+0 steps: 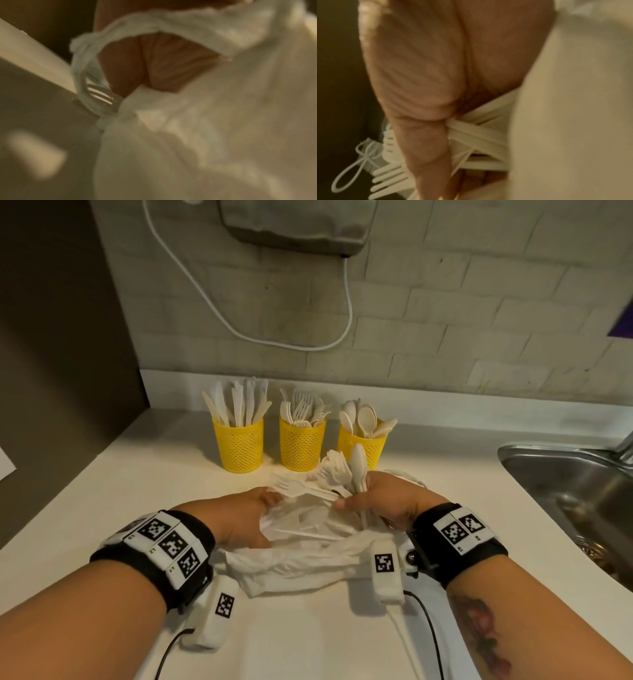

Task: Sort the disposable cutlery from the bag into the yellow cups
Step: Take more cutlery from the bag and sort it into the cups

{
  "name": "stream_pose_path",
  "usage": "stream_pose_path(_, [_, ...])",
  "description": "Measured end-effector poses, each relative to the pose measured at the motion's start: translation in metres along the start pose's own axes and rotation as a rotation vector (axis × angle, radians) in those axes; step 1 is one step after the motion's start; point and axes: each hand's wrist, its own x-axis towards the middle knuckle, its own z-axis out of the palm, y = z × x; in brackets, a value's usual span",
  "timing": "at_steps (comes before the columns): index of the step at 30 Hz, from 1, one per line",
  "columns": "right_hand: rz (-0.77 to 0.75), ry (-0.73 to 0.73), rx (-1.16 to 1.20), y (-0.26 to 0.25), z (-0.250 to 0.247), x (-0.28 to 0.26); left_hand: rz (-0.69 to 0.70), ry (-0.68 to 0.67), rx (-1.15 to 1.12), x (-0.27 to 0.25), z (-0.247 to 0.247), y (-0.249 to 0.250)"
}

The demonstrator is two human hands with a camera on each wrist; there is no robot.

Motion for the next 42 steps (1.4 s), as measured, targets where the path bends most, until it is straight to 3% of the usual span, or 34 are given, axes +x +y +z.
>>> stream_pose_path(8, [-0.207, 0.035, 0.467, -0.01, -0.01, -0.003, 0.09, -0.016, 0.197, -0.004, -0.01, 0.01])
stream_pose_path(11, [-0.295, 0.108, 0.562, -0.024, -0.011, -0.002, 0.06, 0.066, 0.071, -0.005, -0.027, 0.018])
stream_pose_path(13, [-0.363, 0.164, 0.634, -0.039, -0.01, -0.002, 0.055, 0.203, -0.132, -0.006, -0.043, 0.025])
stream_pose_path(16, [-0.453, 0.251, 0.732, -0.066, -0.006, 0.004, 0.012, 0.341, -0.957, -0.006, -0.064, 0.04])
stream_pose_path(18, [-0.513, 0.319, 0.772, -0.083, 0.0, 0.011, 0.004, 0.23, -1.482, -0.004, -0.075, 0.054])
stream_pose_path(19, [-0.538, 0.334, 0.793, -0.09, 0.005, 0.015, 0.009, 0.134, -1.626, -0.002, -0.078, 0.058])
stream_pose_path(21, [-0.556, 0.348, 0.818, -0.1, 0.016, 0.023, 0.012, 0.006, -1.779, 0.001, -0.081, 0.069])
stream_pose_path(25, [-0.501, 0.372, 0.771, -0.101, 0.04, 0.035, 0.007, -0.032, -2.006, 0.004, -0.078, 0.085])
stream_pose_path(32, [-0.409, 0.301, 0.619, -0.067, 0.048, 0.034, -0.019, 0.01, -2.006, -0.003, -0.057, 0.077])
stream_pose_path(35, [-0.422, 0.292, 0.629, -0.062, 0.042, 0.034, 0.029, -0.072, -1.916, -0.004, -0.052, 0.066])
stream_pose_path(37, [-0.429, 0.296, 0.611, -0.058, 0.039, 0.035, 0.08, -0.055, -1.798, -0.006, -0.052, 0.062])
stream_pose_path(42, [-0.424, 0.253, 0.432, -0.046, 0.05, 0.039, 0.291, 0.375, -1.531, -0.012, -0.06, 0.074])
